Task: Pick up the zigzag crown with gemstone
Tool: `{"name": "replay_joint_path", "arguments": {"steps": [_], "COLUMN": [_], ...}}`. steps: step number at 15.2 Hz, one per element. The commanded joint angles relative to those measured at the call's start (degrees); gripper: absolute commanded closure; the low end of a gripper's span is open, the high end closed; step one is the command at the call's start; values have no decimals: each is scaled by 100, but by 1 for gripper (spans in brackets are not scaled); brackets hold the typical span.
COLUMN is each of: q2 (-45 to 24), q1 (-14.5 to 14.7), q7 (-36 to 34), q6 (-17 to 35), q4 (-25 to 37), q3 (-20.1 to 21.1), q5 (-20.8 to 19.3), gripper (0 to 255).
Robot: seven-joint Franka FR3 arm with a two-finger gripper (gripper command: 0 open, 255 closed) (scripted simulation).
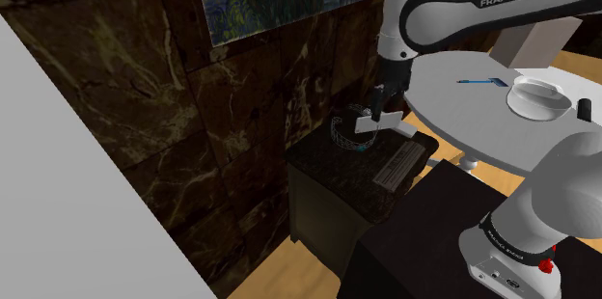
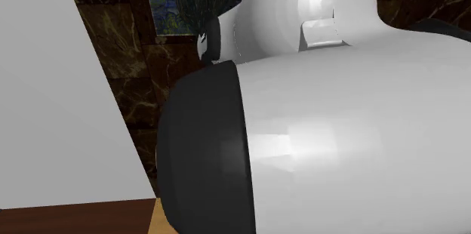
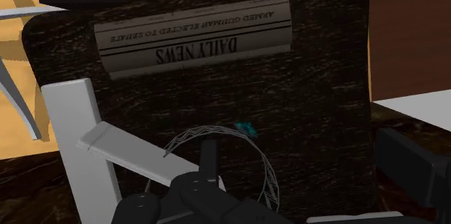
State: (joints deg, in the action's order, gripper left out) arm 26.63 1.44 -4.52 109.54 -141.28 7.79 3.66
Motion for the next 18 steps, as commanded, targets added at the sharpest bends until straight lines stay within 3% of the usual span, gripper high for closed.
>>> {"name": "replay_joint_path", "arguments": {"steps": [1, 7, 13, 18], "q2": [-404, -1686, -3070, -3310], "q1": [-20, -103, -126, -111], "q7": [-106, -566, -1224, -1335], "q6": [427, 1503, 2288, 2580], "q4": [27, 305, 900, 834], "q3": [104, 373, 477, 448], "q5": [-95, -574, -1375, -1501], "gripper": [0, 0, 0, 0]}}
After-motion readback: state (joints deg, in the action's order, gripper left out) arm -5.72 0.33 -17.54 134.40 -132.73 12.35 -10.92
